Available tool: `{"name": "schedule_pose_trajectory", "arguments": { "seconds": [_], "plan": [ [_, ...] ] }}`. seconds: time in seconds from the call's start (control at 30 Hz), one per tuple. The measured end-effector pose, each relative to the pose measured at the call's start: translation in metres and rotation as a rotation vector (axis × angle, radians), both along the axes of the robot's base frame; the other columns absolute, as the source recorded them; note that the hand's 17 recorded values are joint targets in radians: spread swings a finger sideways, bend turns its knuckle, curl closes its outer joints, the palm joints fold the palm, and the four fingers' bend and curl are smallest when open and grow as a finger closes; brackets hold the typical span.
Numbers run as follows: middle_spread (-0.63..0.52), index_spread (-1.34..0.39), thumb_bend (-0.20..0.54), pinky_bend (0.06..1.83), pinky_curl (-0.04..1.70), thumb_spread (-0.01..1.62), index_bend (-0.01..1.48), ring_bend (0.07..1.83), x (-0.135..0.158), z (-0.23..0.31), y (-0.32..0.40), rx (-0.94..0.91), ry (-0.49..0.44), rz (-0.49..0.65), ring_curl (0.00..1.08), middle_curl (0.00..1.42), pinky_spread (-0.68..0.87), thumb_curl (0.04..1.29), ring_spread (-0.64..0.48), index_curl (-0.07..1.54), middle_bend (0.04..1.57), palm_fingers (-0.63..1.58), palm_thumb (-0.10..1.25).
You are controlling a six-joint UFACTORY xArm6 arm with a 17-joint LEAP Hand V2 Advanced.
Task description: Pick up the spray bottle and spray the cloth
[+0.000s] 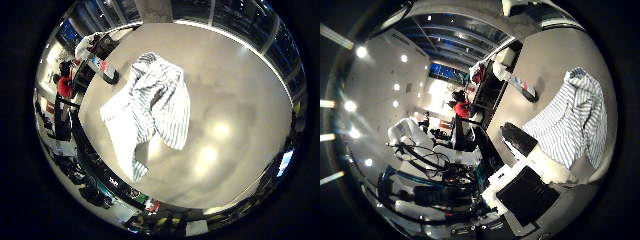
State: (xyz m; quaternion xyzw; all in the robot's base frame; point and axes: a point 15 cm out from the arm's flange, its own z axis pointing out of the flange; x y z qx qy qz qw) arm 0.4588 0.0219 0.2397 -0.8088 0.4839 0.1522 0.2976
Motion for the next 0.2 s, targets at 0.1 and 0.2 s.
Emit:
{"name": "schedule_pose_trajectory", "arguments": {
  "seconds": [0.1,0.2],
  "plan": [
    [-0.04,-0.44,-0.023,0.22,0.31,1.03,0.19,0.23,-0.016,0.001,-0.006,-0.018,0.004,-0.005,0.23,0.29,0.36,0.42,0.05,0.34,0.18,0.21,0.74],
    [-0.04,-0.45,-0.021,0.2,0.31,1.03,0.2,0.21,-0.033,0.006,-0.007,-0.042,0.016,-0.002,0.23,0.29,0.36,0.42,0.06,0.35,0.18,0.22,0.74]
  ]
}}
